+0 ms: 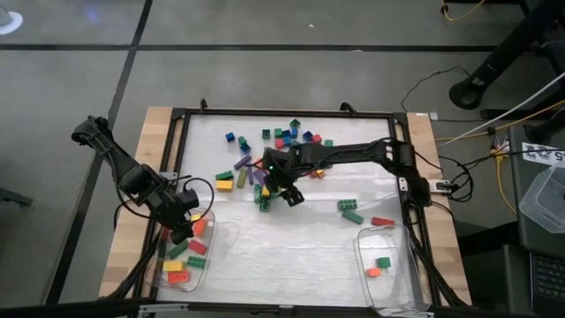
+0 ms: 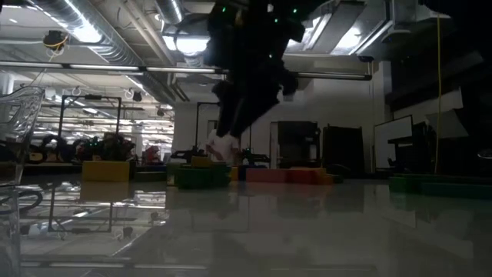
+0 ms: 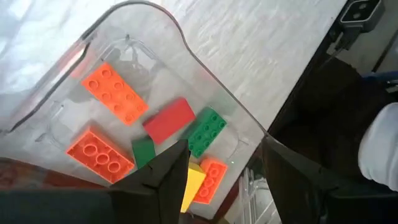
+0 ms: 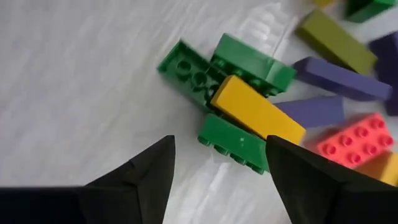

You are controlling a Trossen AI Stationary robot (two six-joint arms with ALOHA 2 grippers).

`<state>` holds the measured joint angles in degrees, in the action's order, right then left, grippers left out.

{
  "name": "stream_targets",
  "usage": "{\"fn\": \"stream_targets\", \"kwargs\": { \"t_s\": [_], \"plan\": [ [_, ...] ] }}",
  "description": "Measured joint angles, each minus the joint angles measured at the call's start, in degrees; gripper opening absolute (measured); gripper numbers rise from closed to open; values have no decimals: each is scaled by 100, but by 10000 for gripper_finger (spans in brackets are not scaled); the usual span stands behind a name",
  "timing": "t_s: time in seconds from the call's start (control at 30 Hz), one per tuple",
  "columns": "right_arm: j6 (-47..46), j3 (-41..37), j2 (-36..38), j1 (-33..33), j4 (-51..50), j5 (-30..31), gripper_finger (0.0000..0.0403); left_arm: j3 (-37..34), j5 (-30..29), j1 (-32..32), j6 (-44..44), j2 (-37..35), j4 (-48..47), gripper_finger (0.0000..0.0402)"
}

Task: Sort blocks by size
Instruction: Put the large green game piece into the left transparent bin

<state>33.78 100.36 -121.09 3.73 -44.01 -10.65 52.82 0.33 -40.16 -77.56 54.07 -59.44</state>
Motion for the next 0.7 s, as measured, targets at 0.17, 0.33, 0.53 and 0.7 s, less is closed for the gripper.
{"fn": "stream_targets", "kwargs": {
  "t_s": [0.17, 0.33, 0.53, 0.7],
  "plan": [
    [753, 0, -245, 0, 8, 13, 248, 0, -19, 0, 19, 123, 2, 190],
    [1183, 2, -429, 0, 54, 389, 248, 0, -21, 0, 347, 261, 6, 190],
    [1465, 7, -540, 0, 112, 717, 248, -2, -21, 0, 575, 390, 8, 190],
    [1335, 23, -562, 0, -29, 725, 248, -2, -21, 0, 584, 411, 6, 190]
  ]
}}
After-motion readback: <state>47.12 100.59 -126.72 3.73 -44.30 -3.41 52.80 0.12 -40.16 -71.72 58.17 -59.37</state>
